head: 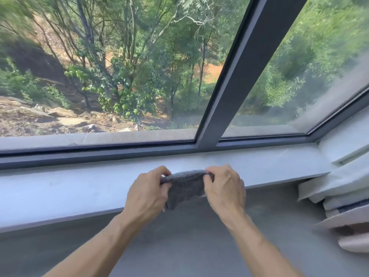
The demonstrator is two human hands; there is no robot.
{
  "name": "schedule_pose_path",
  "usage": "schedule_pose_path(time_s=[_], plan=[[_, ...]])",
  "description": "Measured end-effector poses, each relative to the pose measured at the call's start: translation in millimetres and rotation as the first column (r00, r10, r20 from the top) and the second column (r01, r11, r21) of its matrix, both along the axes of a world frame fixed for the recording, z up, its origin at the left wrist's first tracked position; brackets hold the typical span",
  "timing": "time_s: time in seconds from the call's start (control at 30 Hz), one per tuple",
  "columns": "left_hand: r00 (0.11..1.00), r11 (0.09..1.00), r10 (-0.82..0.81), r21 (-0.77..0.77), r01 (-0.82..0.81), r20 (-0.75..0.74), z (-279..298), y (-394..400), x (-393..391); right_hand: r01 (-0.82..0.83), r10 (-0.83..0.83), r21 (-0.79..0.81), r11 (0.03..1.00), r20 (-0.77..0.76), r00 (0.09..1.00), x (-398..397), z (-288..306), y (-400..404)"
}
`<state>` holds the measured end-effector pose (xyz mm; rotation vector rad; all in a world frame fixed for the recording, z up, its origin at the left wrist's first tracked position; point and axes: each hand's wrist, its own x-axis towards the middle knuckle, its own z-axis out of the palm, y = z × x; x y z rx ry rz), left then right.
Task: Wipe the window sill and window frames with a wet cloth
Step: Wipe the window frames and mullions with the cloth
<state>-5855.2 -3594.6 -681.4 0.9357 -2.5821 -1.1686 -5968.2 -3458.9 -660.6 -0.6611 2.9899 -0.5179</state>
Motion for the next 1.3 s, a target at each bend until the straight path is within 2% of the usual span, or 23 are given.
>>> schedule_pose_path(time_s=[0.07,0.17,0.27,0.37,0.43,0.5,0.6,0.67,0.73,0.8,0.83,0.9,1.07,1.17,1.23,1.3], plan=[[0.996,0.999,0.039,0.010,-0.038,-0.086,-14,-8,-26,0.035,-0.033,0.023,0.999,-0.070,0.997,-29,-11,-15],[0.980,0.998,0.048,-0.036,-0.055,-0.191,-49,-23,-66,0.029,-0.042,-0.079,0.996,-0.169,0.985,-69,-44,-44],[0.995,0.972,0.012,-0.233,-0.035,-0.100,-86,-39,-93,-0.052,0.014,-0.178,0.983,-0.209,0.978,-90,-82,-70],[0.999,0.851,-0.022,-0.525,-0.006,-0.047,-113,-53,-101,-0.265,0.182,-0.248,0.932,-0.311,0.933,-89,-123,-81],[0.997,0.760,-0.026,-0.649,-0.027,-0.073,-124,-60,-97,-0.418,0.322,-0.113,0.901,-0.469,0.822,-86,-150,-86],[0.998,0.705,-0.047,-0.709,0.001,-0.045,-124,-69,-94,-0.469,0.376,-0.023,0.883,-0.564,0.736,-93,-161,-94],[0.995,0.694,-0.101,-0.717,0.062,-0.012,-127,-80,-83,-0.626,0.545,0.077,0.776,-0.582,0.604,-103,-163,-96],[0.992,0.706,-0.124,-0.701,0.099,0.015,-126,-79,-76,-0.705,0.689,0.258,0.660,-0.583,0.432,-118,-158,-83],[0.988,0.713,-0.145,-0.688,0.135,0.044,-124,-77,-74,-0.681,0.778,0.470,0.561,-0.580,0.241,-144,-151,-64],[0.985,0.713,-0.157,-0.683,0.161,0.069,-122,-77,-71,-0.586,0.809,0.621,0.521,-0.577,0.108,-164,-145,-46],[0.983,0.713,-0.164,-0.679,0.174,0.079,-122,-76,-68,-0.551,0.817,0.656,0.516,-0.570,0.087,-166,-143,-40],[0.976,0.695,-0.192,-0.688,0.208,0.101,-121,-79,-67,-0.557,0.815,0.645,0.524,-0.569,0.108,-160,-144,-45],[0.970,0.668,-0.198,-0.705,0.241,0.144,-118,-80,-60,-0.711,0.883,0.598,0.371,-0.465,0.070,-137,-135,-83],[0.967,0.665,-0.188,-0.702,0.256,0.174,-120,-82,-55,-0.657,0.893,0.649,0.382,-0.442,0.083,-156,-129,-53],[0.974,0.677,-0.179,-0.700,0.226,0.142,-121,-79,-52,-0.613,0.889,0.684,0.395,-0.452,0.070,-159,-131,-43],[0.975,0.672,-0.176,-0.707,0.220,0.136,-119,-73,-54,-0.638,0.886,0.647,0.418,-0.445,0.129,-150,-135,-54]])
